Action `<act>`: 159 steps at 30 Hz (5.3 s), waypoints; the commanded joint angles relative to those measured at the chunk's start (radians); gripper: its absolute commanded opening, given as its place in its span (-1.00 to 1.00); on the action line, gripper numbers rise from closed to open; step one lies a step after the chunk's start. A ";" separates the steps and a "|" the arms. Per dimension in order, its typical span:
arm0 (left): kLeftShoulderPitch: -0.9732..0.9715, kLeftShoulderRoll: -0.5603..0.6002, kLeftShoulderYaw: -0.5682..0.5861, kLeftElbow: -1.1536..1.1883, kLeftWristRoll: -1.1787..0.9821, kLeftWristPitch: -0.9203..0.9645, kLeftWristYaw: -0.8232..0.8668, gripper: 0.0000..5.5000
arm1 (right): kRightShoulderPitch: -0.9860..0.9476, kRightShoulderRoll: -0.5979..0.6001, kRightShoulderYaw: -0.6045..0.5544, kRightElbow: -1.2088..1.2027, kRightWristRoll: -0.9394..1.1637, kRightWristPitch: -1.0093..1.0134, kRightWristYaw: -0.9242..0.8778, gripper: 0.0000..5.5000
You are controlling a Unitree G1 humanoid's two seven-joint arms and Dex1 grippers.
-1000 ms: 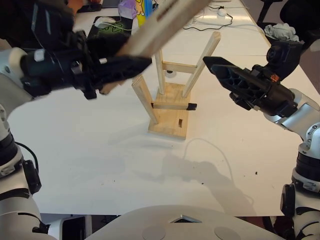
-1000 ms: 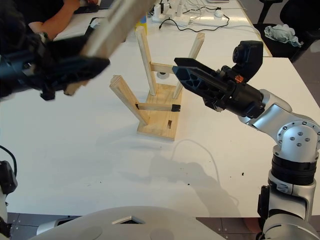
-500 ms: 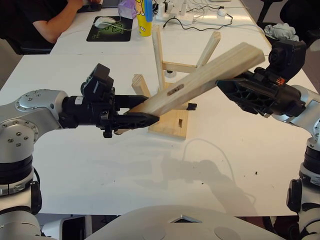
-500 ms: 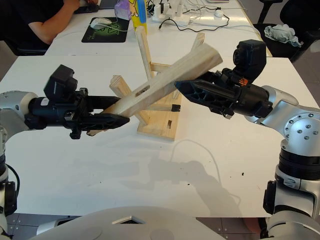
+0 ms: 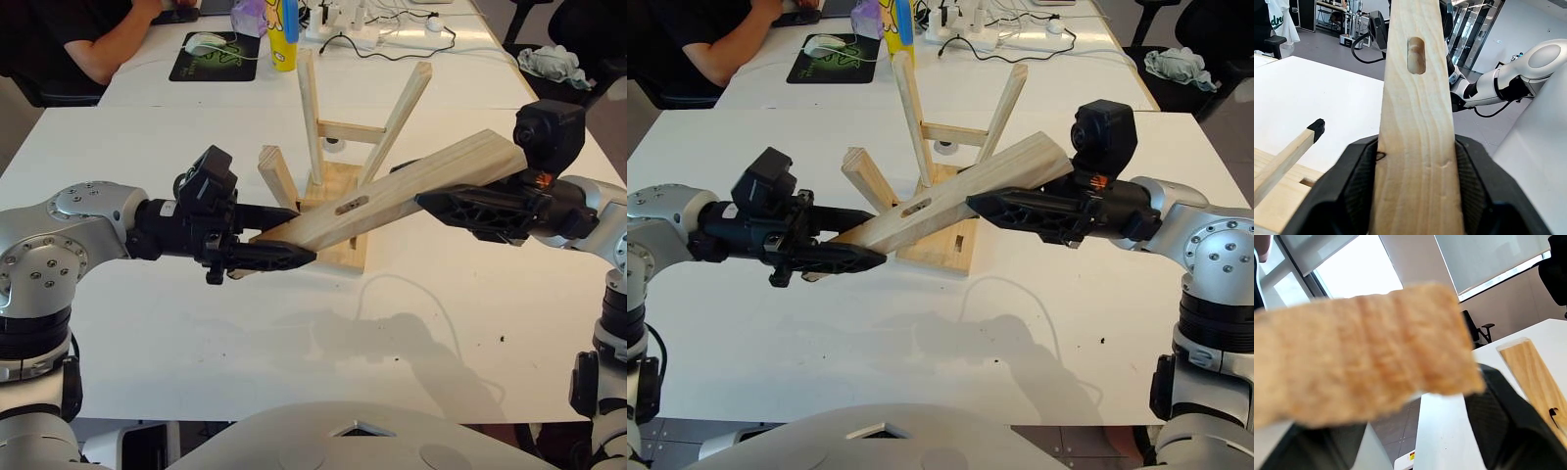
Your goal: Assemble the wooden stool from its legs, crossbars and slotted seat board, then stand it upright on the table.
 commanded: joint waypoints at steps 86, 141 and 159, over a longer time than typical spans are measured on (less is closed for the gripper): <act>0.398 -0.652 -0.453 0.303 1.029 -0.285 0.653 -1.00 | -0.277 -0.205 0.333 0.396 -1.082 -0.507 0.581 -0.24; 0.364 -0.652 -0.416 0.355 1.025 -0.299 0.628 -1.00 | -0.327 0.024 0.546 0.552 -1.227 -0.525 0.347 -0.24; 0.381 -0.658 -0.371 0.156 1.028 -0.281 0.662 -1.00 | -0.243 -0.113 0.553 0.257 -1.118 -0.398 0.469 -0.24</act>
